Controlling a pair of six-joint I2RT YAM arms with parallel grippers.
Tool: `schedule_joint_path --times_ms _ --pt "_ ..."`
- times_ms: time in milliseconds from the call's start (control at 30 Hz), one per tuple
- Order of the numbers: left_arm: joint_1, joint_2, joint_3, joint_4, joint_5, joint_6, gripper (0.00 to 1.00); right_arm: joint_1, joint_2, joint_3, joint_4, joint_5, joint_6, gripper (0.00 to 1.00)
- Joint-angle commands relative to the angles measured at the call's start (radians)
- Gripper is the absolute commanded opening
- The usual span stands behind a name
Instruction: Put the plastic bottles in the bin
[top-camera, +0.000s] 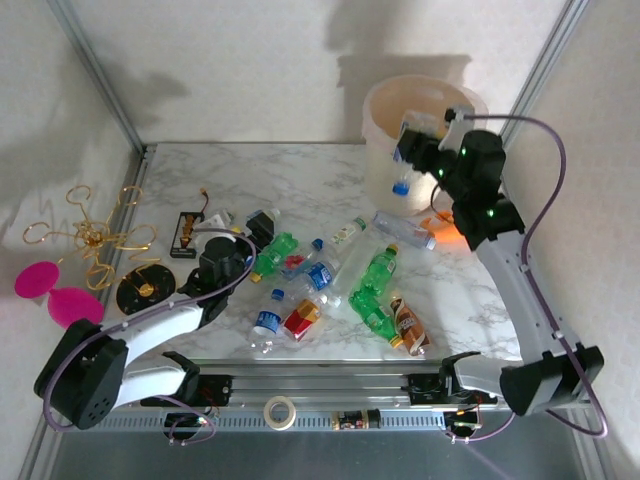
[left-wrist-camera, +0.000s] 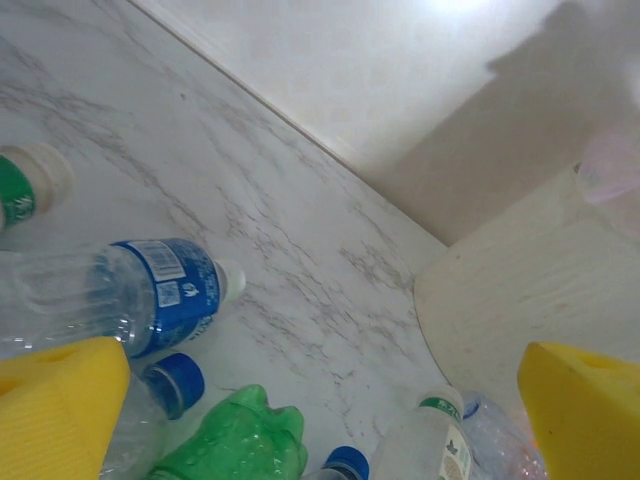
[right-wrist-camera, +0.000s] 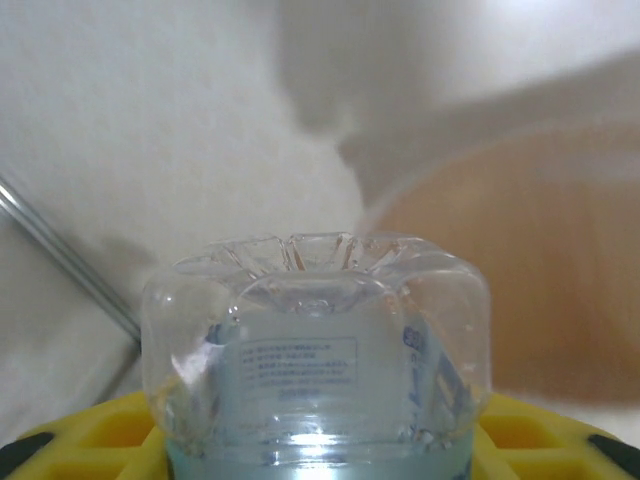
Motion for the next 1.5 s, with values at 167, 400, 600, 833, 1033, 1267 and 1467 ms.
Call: schedule_joint_path --times_ms 167,400,600,833,1033,1267,1467 --pt "0.072 -0.147 -0.081 -0.095 -0.019 0.018 0.99 -0.027 0.232 0.287 0.115 0.2 -0.122 0.39" --pt "0.109 -0.269 -0.132 -0.15 -0.046 0.037 1.0 -0.078 0.483 0.523 0.087 0.274 -0.18 0.39" --pt "0.12 -0.331 -0.153 -0.186 -0.065 0.053 1.0 -0.089 0.691 0.698 -0.042 0.258 -0.187 0.4" --pt "0.128 -0.376 -0.157 -0.226 -0.078 0.073 1.0 -0.089 0.828 0.791 -0.135 0.232 -0.173 0.45" --pt "0.129 -0.382 -0.152 -0.225 -0.076 0.081 1.0 -0.091 0.833 0.801 -0.153 0.229 -0.16 0.65" --pt "0.129 -0.358 -0.121 -0.239 -0.065 0.092 0.99 -0.091 0.754 0.8 -0.173 0.211 -0.154 0.83" --pt "0.13 -0.313 -0.04 -0.291 -0.018 0.175 1.0 -0.076 0.601 0.689 -0.175 0.133 -0.135 0.99"
